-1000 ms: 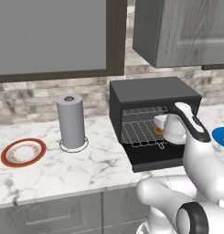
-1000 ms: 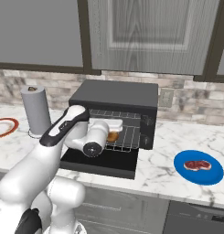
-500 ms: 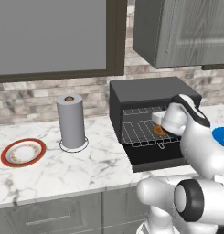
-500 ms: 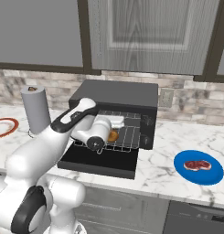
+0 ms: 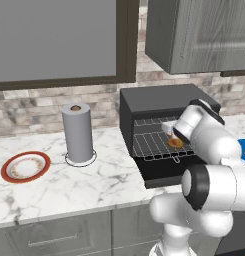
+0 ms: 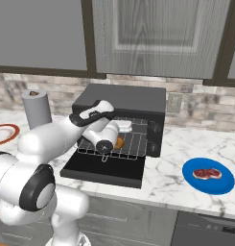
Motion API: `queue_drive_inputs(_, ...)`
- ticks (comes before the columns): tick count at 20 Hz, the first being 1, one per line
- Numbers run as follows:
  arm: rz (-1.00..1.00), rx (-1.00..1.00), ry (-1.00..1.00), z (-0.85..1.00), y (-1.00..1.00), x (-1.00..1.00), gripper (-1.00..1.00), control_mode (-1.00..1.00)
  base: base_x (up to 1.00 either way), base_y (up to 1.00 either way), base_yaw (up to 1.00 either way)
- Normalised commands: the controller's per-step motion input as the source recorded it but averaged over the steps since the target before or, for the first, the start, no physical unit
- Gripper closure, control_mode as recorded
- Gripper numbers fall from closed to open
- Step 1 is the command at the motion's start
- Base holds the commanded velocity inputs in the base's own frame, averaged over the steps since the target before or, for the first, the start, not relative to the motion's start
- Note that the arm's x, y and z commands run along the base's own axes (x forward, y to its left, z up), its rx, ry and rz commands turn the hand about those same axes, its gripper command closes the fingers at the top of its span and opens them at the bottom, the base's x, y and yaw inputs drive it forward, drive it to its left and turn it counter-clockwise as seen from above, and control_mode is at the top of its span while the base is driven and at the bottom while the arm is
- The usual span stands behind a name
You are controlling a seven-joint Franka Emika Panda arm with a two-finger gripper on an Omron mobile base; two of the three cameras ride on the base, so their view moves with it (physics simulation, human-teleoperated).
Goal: Open the toaster oven door. Place the bread on the bottom rack in the toaster oven and place the steak on the top rack.
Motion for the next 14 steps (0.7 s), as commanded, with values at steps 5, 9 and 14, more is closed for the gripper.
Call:
queue_drive_inputs(5, 0.00, 0.00, 0.00, 0.00, 0.01, 0.22, -1.00, -1.00, 0.00, 0.00, 0.00)
queue_drive_inputs(9, 0.00, 0.00, 0.00, 0.00, 0.00, 0.22, -1.00, -1.00, 0.00, 0.00, 0.00)
queue_drive_inputs(14, 0.00, 0.00, 0.04, 0.03, 0.00, 0.36, -1.00, -1.00, 0.00, 0.00, 0.00)
